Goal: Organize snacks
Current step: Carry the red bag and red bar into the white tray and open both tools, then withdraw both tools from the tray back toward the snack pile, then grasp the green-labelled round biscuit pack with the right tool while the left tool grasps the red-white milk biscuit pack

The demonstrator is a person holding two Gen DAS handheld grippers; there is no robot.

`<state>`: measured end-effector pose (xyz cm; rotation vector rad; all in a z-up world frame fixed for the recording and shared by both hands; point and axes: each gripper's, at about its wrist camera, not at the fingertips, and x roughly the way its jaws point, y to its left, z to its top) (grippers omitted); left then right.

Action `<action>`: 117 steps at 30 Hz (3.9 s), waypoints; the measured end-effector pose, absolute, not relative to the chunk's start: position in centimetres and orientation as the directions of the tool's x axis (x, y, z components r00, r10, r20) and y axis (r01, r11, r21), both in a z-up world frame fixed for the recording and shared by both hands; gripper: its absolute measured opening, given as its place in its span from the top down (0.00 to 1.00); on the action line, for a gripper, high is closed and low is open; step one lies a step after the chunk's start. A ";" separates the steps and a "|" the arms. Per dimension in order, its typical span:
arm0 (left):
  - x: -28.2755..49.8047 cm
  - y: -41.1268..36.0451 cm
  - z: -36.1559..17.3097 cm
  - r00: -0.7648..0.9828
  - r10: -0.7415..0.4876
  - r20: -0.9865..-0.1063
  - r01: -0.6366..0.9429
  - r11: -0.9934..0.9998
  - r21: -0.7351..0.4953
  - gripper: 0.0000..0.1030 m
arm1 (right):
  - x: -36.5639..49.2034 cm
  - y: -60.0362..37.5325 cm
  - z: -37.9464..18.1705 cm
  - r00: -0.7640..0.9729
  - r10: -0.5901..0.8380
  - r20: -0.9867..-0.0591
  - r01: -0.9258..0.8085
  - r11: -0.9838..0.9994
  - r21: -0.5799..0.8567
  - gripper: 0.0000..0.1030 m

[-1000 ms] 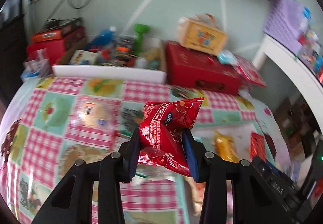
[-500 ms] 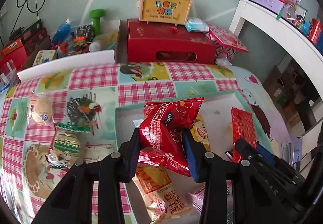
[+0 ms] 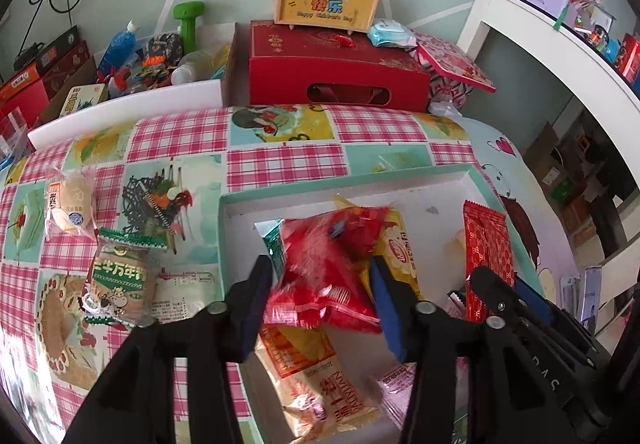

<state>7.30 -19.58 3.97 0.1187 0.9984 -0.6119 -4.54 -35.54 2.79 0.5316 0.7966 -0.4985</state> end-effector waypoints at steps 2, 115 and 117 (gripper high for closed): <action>7.4 -19.4 4.0 0.383 -0.417 -0.824 0.525 0.832 -0.177 0.46 | -4.5 -35.5 2.7 0.597 -0.212 -0.774 0.599 0.760 0.253 0.53; 18.1 2.3 -1.4 0.387 -0.118 -0.914 -0.017 0.991 -0.135 0.10 | 10.0 -15.0 1.2 0.594 0.072 -0.801 0.155 0.967 0.202 0.28; 18.2 2.5 -1.5 0.385 -0.122 -0.915 -0.022 0.990 -0.142 0.10 | 10.6 -14.7 0.7 0.576 0.073 -0.814 0.154 0.968 0.196 0.29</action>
